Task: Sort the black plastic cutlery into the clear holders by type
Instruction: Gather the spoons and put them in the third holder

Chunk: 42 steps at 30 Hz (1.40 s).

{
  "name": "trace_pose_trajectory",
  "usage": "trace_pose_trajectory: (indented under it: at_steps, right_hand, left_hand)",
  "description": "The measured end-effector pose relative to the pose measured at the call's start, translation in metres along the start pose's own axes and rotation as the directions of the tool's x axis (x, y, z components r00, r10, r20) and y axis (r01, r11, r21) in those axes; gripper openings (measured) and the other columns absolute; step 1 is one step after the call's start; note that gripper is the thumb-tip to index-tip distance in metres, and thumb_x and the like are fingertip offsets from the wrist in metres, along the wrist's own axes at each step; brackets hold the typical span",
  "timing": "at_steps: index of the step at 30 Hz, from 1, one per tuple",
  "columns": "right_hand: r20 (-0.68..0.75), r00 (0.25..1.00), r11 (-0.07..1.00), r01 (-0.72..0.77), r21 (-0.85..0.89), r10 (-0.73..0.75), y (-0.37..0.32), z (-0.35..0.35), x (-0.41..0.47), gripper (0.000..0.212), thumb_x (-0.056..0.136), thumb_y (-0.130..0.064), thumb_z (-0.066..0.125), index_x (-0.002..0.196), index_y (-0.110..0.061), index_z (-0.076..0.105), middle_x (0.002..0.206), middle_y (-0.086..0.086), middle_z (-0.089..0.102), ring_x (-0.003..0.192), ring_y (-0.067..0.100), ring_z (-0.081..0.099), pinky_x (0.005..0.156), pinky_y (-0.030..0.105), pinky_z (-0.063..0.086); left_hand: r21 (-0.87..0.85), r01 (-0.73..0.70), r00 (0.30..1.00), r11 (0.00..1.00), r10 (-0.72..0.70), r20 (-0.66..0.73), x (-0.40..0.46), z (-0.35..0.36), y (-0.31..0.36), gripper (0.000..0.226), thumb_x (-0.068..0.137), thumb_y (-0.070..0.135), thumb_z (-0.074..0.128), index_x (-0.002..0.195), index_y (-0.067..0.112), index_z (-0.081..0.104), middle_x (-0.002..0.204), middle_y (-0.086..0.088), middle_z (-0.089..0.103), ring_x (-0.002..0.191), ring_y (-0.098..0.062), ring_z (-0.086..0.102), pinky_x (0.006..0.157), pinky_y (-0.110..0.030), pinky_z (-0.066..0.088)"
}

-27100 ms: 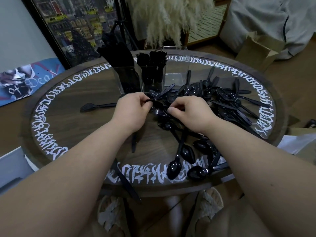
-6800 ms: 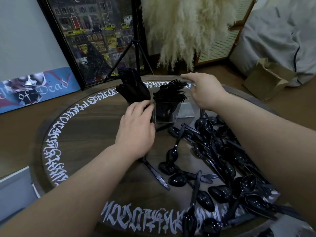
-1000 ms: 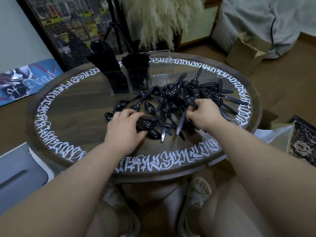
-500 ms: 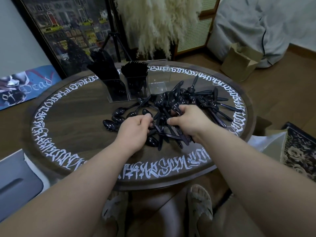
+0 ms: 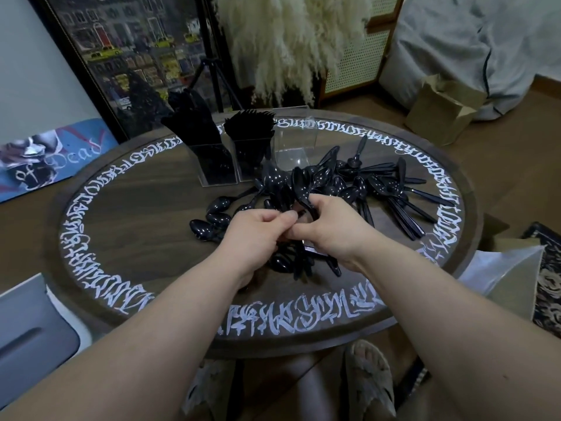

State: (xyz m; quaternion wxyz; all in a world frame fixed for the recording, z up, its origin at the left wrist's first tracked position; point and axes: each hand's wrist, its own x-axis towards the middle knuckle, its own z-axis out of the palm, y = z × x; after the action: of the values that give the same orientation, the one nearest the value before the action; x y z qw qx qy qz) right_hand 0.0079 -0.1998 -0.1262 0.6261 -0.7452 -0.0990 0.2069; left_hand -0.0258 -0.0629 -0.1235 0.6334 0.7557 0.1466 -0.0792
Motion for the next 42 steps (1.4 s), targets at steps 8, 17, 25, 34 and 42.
trace_pose_trajectory:
  at_steps: [8, 17, 25, 34, 42]
  right_hand:
    - [-0.169, 0.986, 0.998, -0.011, -0.068, -0.001, 0.001, -0.002, 0.008, 0.005, 0.081, -0.013, 0.068, 0.085, -0.016, 0.069, 0.076, -0.002, 0.069, 0.071, 0.012, 0.066, 0.073, 0.032, 0.057]
    - [-0.261, 0.965, 0.996, -0.024, -0.086, 0.001, 0.001, -0.008, 0.011, 0.012, 0.084, -0.015, 0.065, 0.072, -0.014, 0.065, 0.059, -0.001, 0.064, 0.045, 0.006, 0.051, 0.048, 0.027, 0.043]
    - [-0.346, 0.935, 0.996, 0.059, -0.060, -0.076, -0.003, -0.019, 0.006, 0.003, 0.083, -0.012, 0.067, 0.085, -0.014, 0.069, 0.080, 0.003, 0.073, 0.077, 0.023, 0.070, 0.078, 0.041, 0.057]
    - [-0.410, 0.901, 0.983, 0.080, -0.166, -0.143, -0.005, -0.015, 0.008, 0.011, 0.080, -0.013, 0.071, 0.076, -0.004, 0.066, 0.064, -0.002, 0.059, 0.062, 0.011, 0.052, 0.064, 0.030, 0.047]
    - [-0.439, 0.885, 0.973, 0.058, -0.222, -0.153, -0.011, -0.011, 0.004, 0.032, 0.085, -0.030, 0.066, 0.068, -0.005, 0.058, 0.059, -0.002, 0.050, 0.058, 0.011, 0.045, 0.060, 0.030, 0.041]
  left_hand:
    - [-0.027, 0.033, 0.999, 0.999, -0.033, 0.013, 0.012, -0.007, 0.001, 0.021, 0.098, 0.016, 0.046, 0.080, 0.013, 0.057, 0.070, -0.002, 0.062, 0.063, -0.014, 0.064, 0.068, -0.033, 0.053]
    - [0.091, 0.004, 0.998, 0.996, -0.009, 0.055, 0.007, 0.007, 0.000, 0.032, 0.100, 0.021, 0.039, 0.085, 0.006, 0.063, 0.057, 0.002, 0.047, 0.051, -0.011, 0.041, 0.048, -0.019, 0.035]
    - [0.040, 0.082, 0.996, 0.996, -0.084, 0.041, 0.003, -0.001, 0.004, 0.028, 0.104, 0.017, 0.033, 0.106, 0.016, 0.061, 0.082, -0.005, 0.069, 0.061, -0.009, 0.063, 0.051, -0.020, 0.049]
    - [0.033, 0.055, 0.983, 0.998, -0.060, 0.175, -0.004, 0.001, 0.007, 0.036, 0.102, 0.028, 0.034, 0.100, 0.013, 0.067, 0.060, 0.002, 0.044, 0.047, -0.009, 0.034, 0.047, -0.021, 0.030]
    - [0.305, -0.143, 0.980, 0.942, 0.092, 0.174, 0.003, -0.005, 0.002, 0.034, 0.103, 0.028, 0.035, 0.091, 0.016, 0.064, 0.056, 0.006, 0.045, 0.042, -0.003, 0.038, 0.044, -0.016, 0.032]
